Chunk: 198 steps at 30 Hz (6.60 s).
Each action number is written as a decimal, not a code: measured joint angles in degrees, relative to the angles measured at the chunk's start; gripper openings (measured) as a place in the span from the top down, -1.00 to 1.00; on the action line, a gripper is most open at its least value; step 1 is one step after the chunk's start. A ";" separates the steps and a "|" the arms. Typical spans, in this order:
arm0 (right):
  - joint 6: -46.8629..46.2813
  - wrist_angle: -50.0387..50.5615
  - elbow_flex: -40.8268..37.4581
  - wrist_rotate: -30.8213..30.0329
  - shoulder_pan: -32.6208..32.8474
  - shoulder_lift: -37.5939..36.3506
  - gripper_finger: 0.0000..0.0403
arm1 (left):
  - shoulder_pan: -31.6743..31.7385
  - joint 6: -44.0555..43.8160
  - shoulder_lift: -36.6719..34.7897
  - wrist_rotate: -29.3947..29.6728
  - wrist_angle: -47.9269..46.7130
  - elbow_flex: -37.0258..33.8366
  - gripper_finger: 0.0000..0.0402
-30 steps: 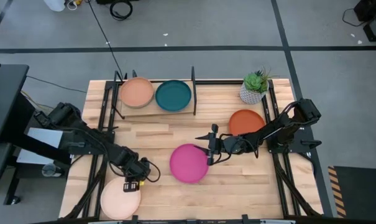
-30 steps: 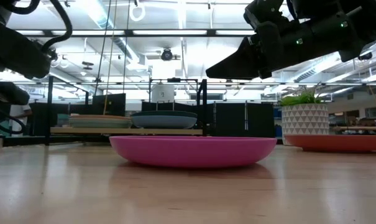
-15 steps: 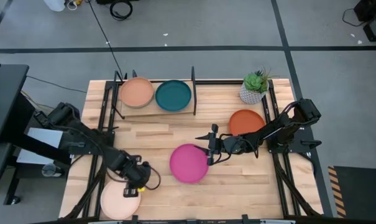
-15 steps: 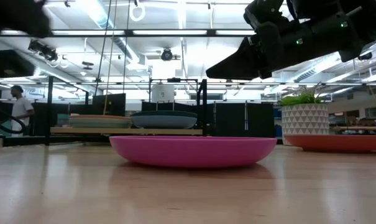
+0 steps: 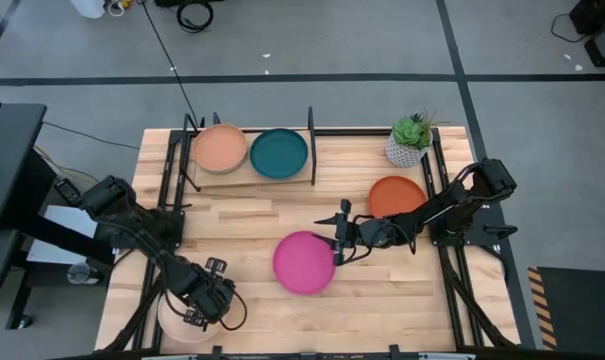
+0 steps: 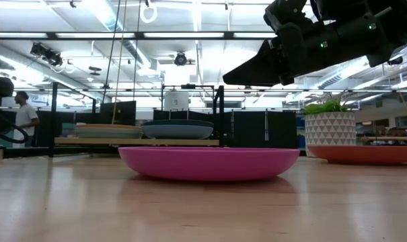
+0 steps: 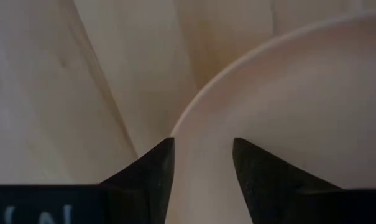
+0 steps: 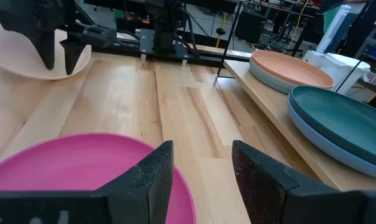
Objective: Place and stack plates onto a shelf
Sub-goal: Stack the white plate on top of the brown plate on the shelf
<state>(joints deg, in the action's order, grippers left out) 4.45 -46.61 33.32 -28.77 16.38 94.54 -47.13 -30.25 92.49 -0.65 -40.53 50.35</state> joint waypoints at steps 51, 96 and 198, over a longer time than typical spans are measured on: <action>-0.22 0.02 0.00 0.44 0.00 0.00 0.15 | 6.70 5.44 0.04 3.31 -2.55 -0.11 0.93; 0.44 0.02 -0.02 0.77 -0.07 0.00 0.15 | 54.27 45.62 -4.08 7.82 -8.41 12.98 0.84; -1.29 1.38 -0.02 1.95 1.26 0.00 0.15 | 75.67 39.59 -4.94 18.59 -16.68 10.80 0.92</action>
<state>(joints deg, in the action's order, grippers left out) 3.16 -45.23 33.30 -26.83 17.64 94.54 28.54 9.33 87.55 17.93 -57.22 61.16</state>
